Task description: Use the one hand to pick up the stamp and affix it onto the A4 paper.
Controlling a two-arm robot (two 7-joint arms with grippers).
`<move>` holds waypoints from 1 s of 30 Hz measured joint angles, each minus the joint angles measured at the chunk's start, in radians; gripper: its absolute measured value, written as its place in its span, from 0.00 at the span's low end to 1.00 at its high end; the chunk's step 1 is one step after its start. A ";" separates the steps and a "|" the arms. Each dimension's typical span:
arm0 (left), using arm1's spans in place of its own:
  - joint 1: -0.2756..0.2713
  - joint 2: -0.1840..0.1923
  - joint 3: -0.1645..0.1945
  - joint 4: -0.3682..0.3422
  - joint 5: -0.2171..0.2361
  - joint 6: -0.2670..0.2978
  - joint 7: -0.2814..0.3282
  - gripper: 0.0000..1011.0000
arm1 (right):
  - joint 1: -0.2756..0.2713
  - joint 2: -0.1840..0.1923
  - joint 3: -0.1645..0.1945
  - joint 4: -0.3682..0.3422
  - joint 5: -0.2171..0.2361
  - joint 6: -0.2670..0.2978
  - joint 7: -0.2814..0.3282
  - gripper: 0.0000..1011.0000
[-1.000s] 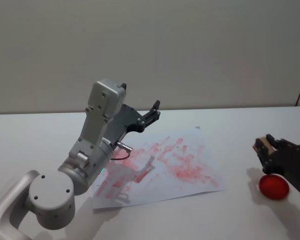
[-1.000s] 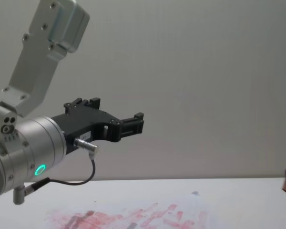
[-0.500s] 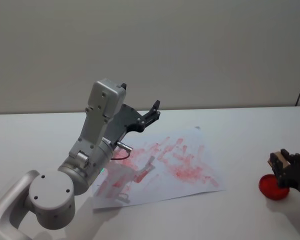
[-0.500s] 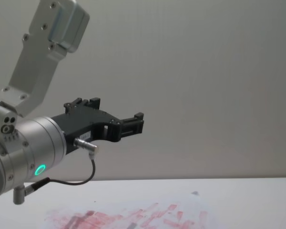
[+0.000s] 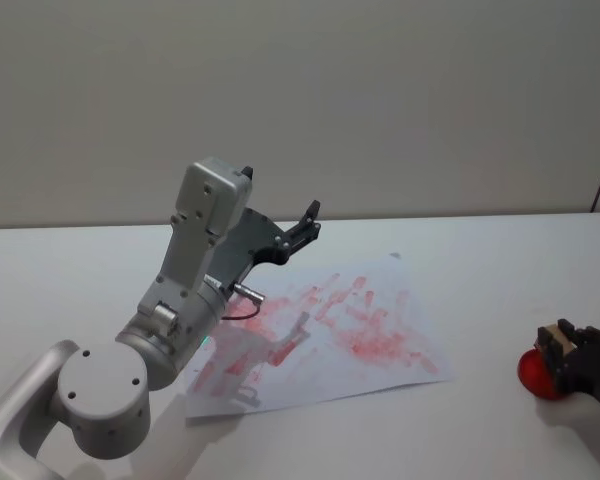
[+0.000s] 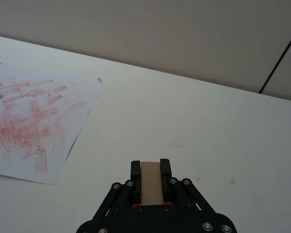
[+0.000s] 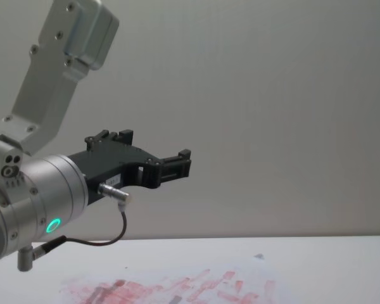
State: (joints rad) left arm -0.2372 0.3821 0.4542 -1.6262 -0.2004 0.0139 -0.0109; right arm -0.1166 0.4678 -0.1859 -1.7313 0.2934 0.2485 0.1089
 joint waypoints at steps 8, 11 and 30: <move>0.000 0.000 0.000 0.000 0.000 0.000 0.000 0.99 | 0.011 -0.008 -0.005 0.022 -0.012 0.008 0.018 0.26; 0.000 0.000 0.000 0.000 0.000 0.000 0.000 0.99 | 0.014 -0.010 -0.006 0.026 -0.015 0.009 0.021 0.34; 0.000 0.000 0.000 0.000 0.000 0.000 0.000 0.99 | 0.020 -0.015 -0.009 0.040 -0.022 0.014 0.032 0.93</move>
State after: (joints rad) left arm -0.2371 0.3821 0.4542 -1.6262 -0.2004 0.0139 -0.0109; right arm -0.0962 0.4530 -0.1947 -1.6915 0.2719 0.2625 0.1407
